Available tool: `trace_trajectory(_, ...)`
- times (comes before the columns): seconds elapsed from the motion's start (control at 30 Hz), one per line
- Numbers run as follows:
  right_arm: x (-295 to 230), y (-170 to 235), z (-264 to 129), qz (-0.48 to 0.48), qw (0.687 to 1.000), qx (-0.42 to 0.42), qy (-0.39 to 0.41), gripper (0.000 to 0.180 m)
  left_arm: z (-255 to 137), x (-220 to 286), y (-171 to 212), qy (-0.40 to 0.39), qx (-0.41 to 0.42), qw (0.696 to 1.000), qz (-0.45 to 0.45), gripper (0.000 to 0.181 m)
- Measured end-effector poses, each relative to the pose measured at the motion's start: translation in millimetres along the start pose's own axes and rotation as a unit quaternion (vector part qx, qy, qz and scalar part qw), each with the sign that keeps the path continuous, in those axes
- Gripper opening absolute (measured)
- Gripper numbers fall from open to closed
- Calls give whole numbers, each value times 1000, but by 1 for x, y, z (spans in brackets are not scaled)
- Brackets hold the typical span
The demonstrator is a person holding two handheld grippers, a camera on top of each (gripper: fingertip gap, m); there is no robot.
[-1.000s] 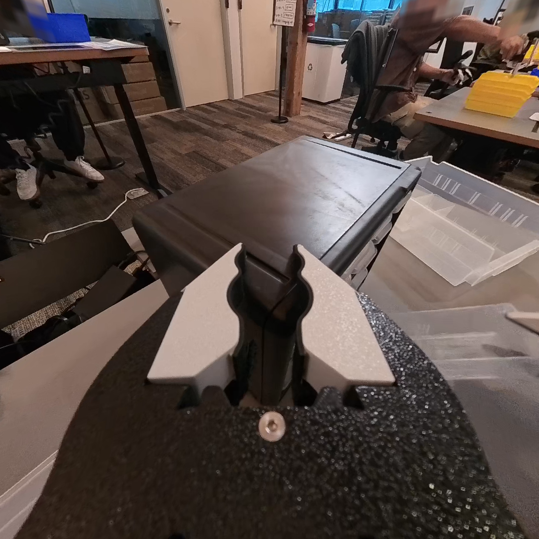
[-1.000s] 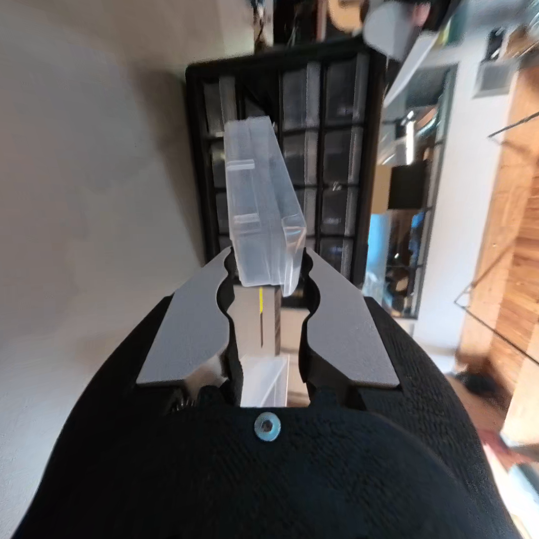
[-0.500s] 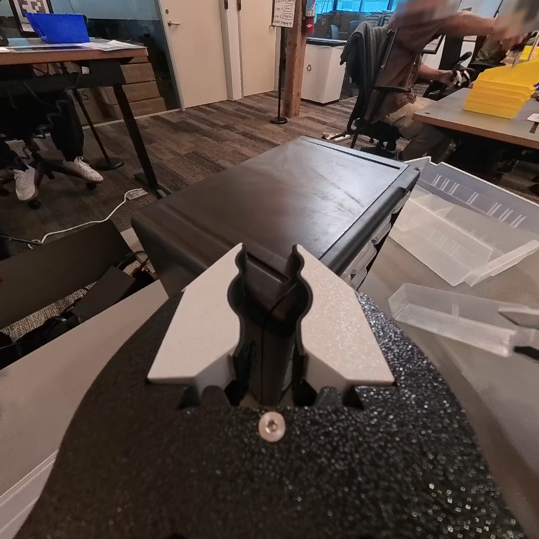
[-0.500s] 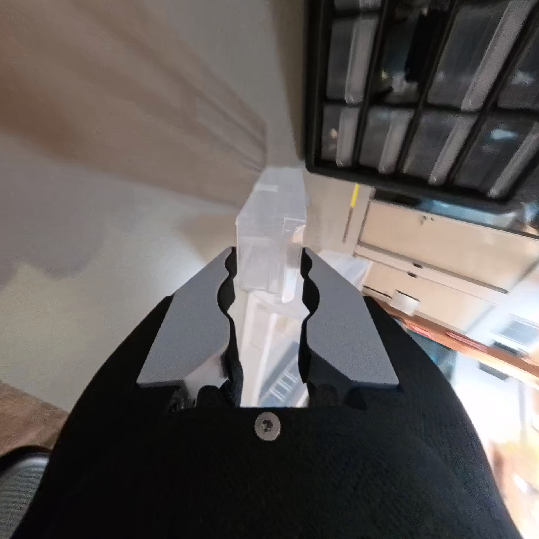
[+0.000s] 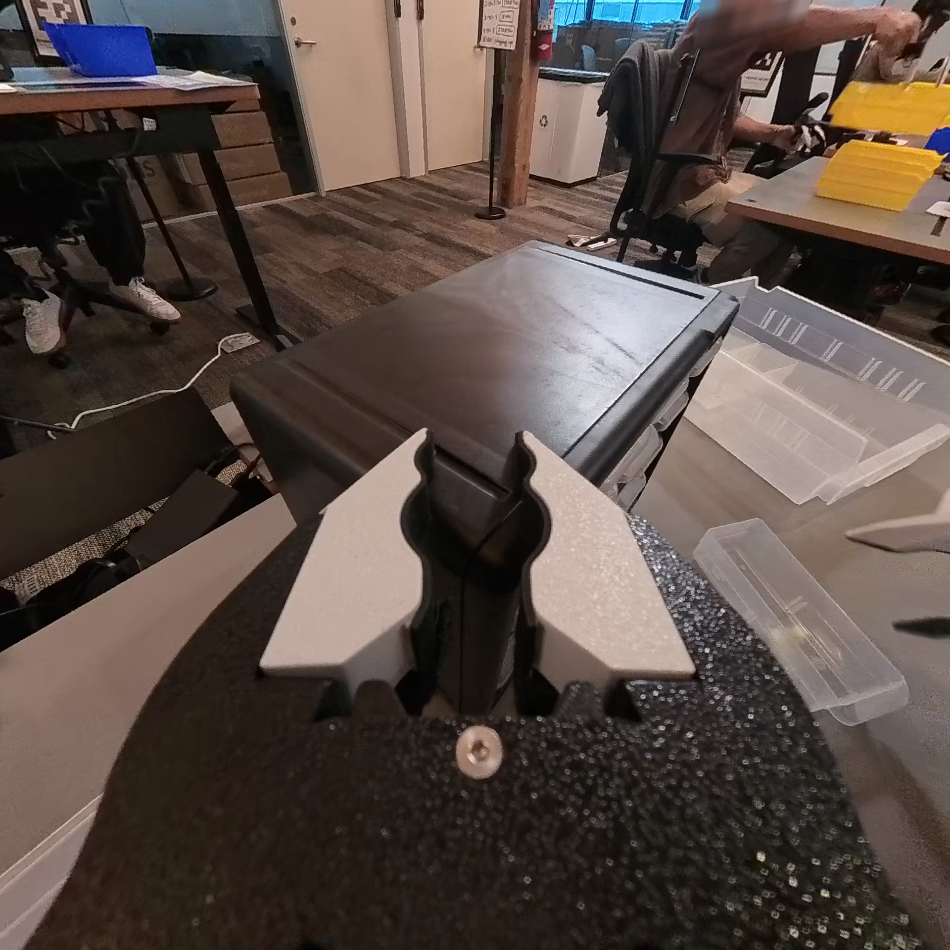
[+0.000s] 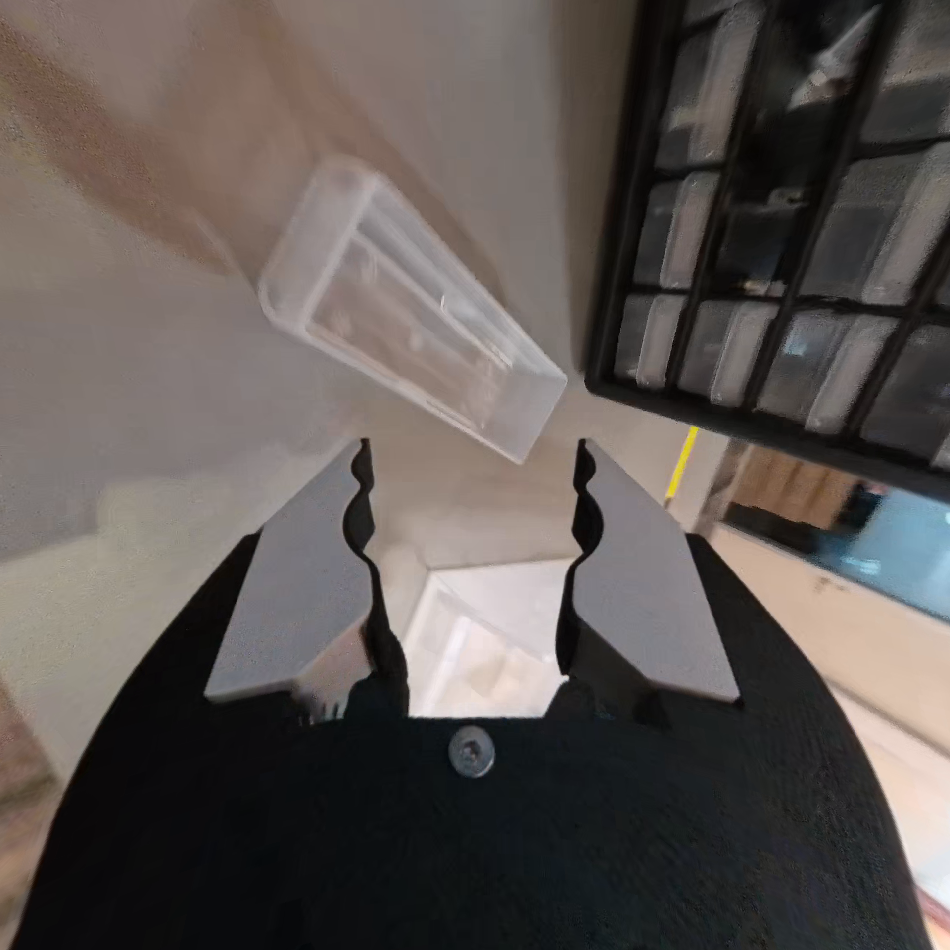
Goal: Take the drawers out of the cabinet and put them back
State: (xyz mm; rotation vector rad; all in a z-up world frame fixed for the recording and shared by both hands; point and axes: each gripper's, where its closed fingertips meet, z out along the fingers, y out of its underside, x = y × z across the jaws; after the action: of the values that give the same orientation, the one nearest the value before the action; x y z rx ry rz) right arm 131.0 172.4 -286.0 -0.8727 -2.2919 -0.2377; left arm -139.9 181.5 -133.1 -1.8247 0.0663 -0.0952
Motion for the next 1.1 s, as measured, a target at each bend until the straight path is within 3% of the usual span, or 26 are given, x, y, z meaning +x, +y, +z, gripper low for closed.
trace_trajectory(0.03, 1, 8, 7, -35, 999, -21, 0, 75, 0, 0, 0, 0, 0, 1000, 0, 29)
trace_trajectory(0.2, -24, 9, 41, -208, 976, -30, -47, 58, 0, 0, 0, -2, -1, 1000, 2, 29)
trace_trajectory(0.27, -26, 7, 46, -233, 970, -28, -59, 42, 0, 0, 0, -2, -1, 1000, 2, 29)
trace_trajectory(0.33, -26, 5, 47, -243, 967, -27, -73, 9, 0, 0, 0, -1, 0, 1000, 1, 29)
trace_trajectory(0.4, -23, 5, 45, -233, 968, -40, -85, 4, 0, 0, 0, 1, 1, 1000, 0, 29)
trace_trajectory(0.6, 38, 4, 14, -75, 997, -23, -9, 2, 1, -1, 0, 5, 4, 1000, -1, 30)
trace_trajectory(0.8, 128, 118, -39, 146, 977, -120, 100, 2, 1, -1, 0, 4, 4, 1000, 0, 30)
trace_trajectory(0.93, 105, 208, -32, 282, 935, -214, 2, 2, 0, -1, 0, 5, 5, 1000, -1, 31)
trace_trajectory(1.1, 41, 243, 6, 307, 897, -265, -177, 2, 0, -1, 0, 5, 4, 1000, -1, 31)
